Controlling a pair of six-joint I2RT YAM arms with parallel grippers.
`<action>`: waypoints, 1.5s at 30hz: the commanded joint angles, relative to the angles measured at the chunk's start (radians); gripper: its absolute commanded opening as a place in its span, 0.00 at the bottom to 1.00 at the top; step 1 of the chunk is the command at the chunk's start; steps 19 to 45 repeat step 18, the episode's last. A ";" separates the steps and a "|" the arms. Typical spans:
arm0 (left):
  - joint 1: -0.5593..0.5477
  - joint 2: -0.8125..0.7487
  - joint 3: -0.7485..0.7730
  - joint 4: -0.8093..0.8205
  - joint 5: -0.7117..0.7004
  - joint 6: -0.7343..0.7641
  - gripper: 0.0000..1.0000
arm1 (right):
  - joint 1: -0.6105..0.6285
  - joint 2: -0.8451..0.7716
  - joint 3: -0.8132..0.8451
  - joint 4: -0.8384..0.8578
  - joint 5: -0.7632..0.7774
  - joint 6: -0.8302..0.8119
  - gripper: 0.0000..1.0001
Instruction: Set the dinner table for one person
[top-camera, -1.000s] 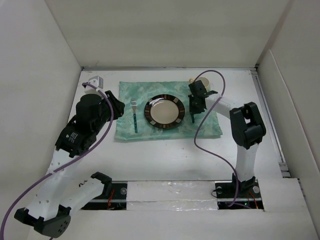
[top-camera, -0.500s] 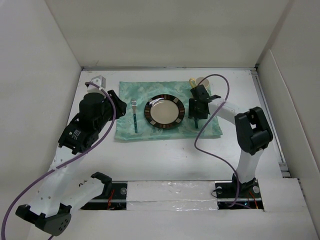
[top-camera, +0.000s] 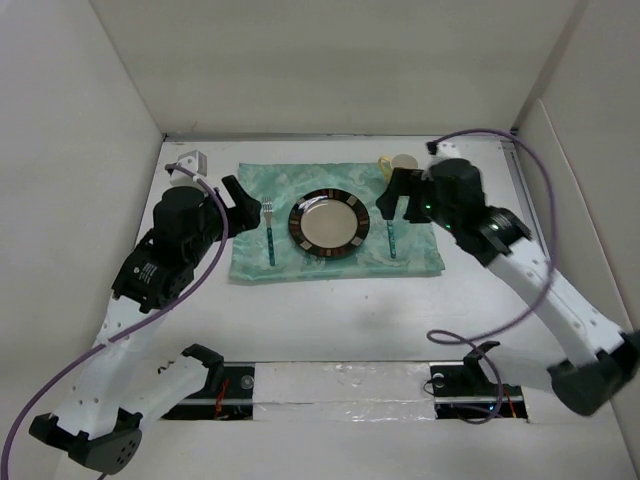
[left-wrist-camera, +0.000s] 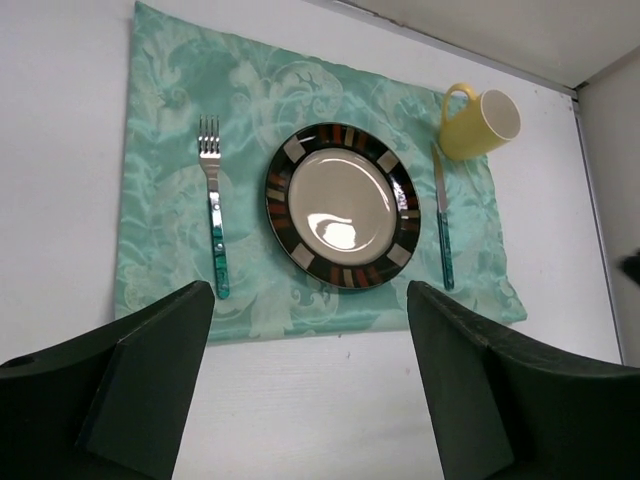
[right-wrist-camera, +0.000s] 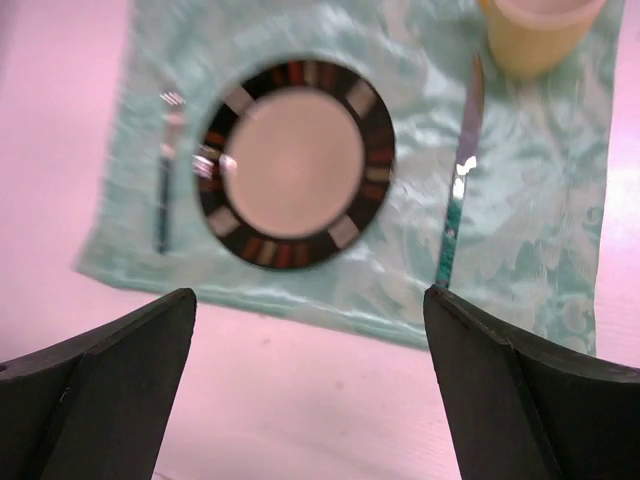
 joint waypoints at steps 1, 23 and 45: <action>-0.004 -0.003 0.072 0.036 0.005 -0.003 0.76 | -0.006 -0.243 0.019 0.072 0.025 0.026 1.00; -0.004 -0.079 0.226 0.088 -0.129 0.005 0.92 | -0.152 -0.597 0.091 -0.035 0.281 0.132 1.00; -0.004 -0.079 0.226 0.088 -0.129 0.005 0.92 | -0.152 -0.597 0.091 -0.035 0.281 0.132 1.00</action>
